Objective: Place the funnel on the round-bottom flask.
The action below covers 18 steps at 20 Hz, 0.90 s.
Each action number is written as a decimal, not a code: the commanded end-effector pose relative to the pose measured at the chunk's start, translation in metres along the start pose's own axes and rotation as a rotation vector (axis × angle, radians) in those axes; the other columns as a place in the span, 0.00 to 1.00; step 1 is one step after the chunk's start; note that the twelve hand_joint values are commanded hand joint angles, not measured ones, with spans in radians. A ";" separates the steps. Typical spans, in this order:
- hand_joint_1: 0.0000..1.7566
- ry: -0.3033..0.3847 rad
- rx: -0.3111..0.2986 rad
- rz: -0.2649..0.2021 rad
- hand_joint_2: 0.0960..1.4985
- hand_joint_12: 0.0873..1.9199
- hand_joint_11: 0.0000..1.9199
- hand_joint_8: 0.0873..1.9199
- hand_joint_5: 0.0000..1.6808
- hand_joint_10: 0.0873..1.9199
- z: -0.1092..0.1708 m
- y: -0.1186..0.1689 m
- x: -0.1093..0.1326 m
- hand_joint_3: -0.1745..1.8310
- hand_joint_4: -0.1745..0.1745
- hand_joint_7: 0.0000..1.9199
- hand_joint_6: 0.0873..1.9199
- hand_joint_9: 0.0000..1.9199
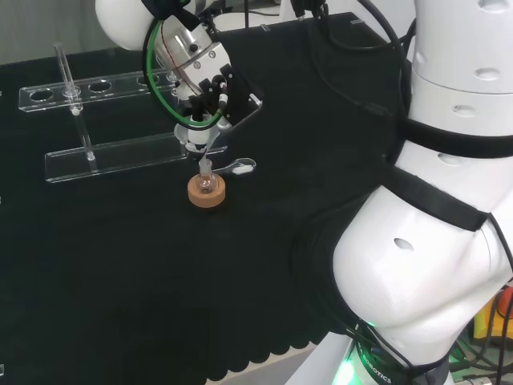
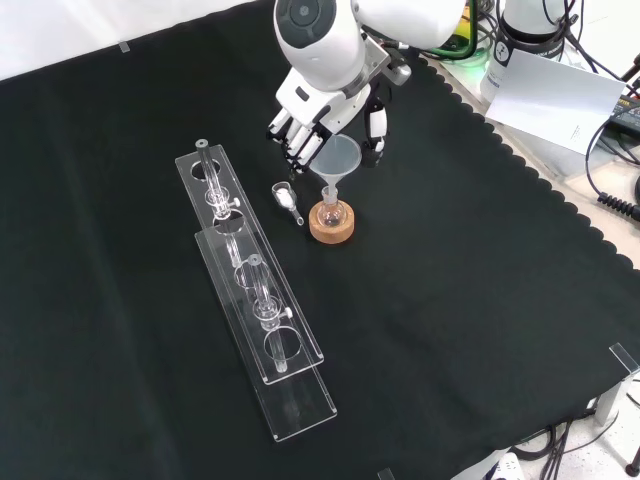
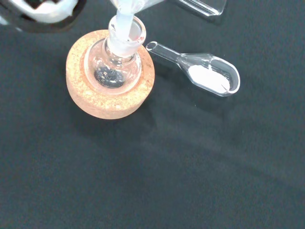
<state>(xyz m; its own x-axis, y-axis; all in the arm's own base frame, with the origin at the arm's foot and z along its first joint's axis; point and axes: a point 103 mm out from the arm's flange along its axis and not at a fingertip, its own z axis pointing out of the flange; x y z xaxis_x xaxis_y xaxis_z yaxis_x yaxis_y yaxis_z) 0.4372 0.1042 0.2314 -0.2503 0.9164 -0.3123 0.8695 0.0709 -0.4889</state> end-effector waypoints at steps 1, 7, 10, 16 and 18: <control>0.43 0.002 0.007 0.001 0.42 0.72 0.05 0.39 0.23 0.34 0.008 0.004 -0.003 0.35 0.35 0.15 0.20 0.30; 0.43 0.011 0.015 0.001 0.42 0.72 0.05 0.40 0.23 0.35 0.015 0.006 -0.003 0.35 0.35 0.14 0.18 0.29; 0.43 0.020 0.016 0.000 0.42 0.72 0.05 0.40 0.23 0.35 0.016 0.006 -0.003 0.35 0.35 0.14 0.18 0.29; 0.43 0.034 0.013 -0.005 0.42 0.72 0.05 0.39 0.20 0.36 0.016 0.004 -0.002 0.35 0.34 0.10 0.14 0.27; 0.42 0.037 0.010 -0.005 0.42 0.72 0.05 0.38 0.19 0.36 0.016 0.003 -0.003 0.35 0.34 0.08 0.10 0.26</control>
<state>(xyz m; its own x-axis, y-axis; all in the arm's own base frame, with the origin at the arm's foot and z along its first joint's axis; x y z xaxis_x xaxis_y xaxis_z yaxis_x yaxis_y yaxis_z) 0.4348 0.0966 0.2166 -0.2411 0.9272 -0.2868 0.8624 0.0691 -0.5015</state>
